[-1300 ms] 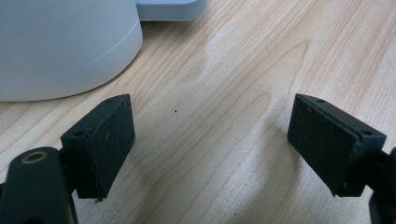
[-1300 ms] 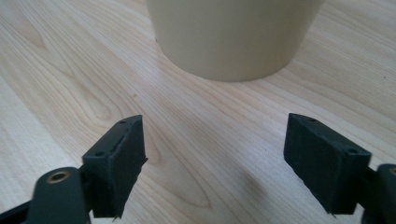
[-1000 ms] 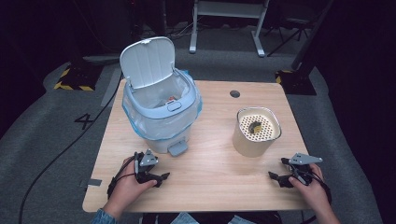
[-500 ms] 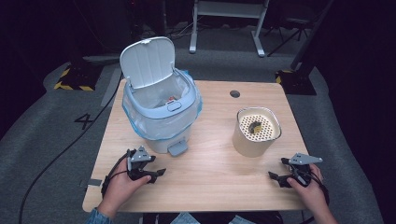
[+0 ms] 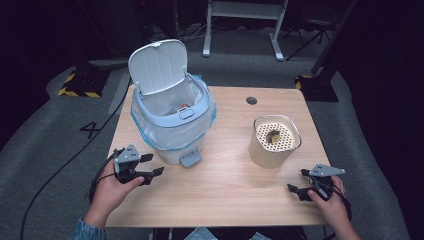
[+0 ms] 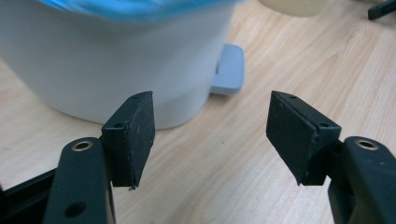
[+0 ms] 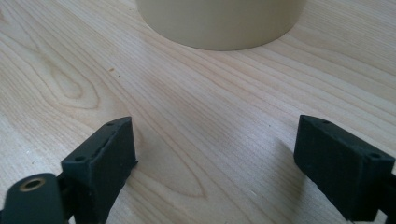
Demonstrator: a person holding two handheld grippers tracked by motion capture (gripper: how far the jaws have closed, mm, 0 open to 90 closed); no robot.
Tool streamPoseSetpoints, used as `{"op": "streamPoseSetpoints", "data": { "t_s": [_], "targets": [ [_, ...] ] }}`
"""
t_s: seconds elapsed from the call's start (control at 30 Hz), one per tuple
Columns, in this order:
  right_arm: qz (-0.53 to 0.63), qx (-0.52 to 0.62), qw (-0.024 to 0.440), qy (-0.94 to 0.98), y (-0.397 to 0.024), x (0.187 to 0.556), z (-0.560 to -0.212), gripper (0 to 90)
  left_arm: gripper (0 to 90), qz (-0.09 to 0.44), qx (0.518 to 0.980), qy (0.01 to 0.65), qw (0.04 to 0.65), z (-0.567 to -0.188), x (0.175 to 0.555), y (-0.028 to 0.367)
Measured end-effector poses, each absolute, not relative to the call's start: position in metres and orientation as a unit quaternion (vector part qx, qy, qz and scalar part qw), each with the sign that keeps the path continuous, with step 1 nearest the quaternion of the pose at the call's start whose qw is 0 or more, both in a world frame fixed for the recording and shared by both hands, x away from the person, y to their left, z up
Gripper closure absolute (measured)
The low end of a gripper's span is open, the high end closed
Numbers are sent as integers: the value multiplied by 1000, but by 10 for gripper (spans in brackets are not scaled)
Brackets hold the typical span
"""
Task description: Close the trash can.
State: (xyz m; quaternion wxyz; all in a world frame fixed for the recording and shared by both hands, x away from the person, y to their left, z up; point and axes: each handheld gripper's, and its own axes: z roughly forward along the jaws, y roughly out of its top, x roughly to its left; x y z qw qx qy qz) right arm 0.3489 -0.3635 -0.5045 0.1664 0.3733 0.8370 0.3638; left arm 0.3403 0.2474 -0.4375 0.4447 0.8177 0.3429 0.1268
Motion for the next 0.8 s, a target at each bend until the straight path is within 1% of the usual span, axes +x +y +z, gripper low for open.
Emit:
{"op": "streamPoseSetpoints", "data": {
  "t_s": [0.23, 0.27, 0.37, 0.6, 0.8],
  "targets": [
    [364, 373, 166, 837, -364, 349, -505, 129, 349, 159, 788, 341, 488, -402, 346, 270],
    [364, 373, 166, 837, -364, 349, -505, 129, 348, 159, 788, 341, 488, -402, 346, 270],
    [364, 373, 166, 837, -364, 349, -505, 129, 350, 167, 775, 338, 507, -381, 347, 277],
    [364, 373, 166, 837, -364, 349, -505, 129, 351, 173, 762, 338, 524, -364, 352, 283],
    [364, 373, 166, 837, -364, 349, -505, 129, 358, 185, 740, 347, 546, -346, 358, 288]
  ]
}}
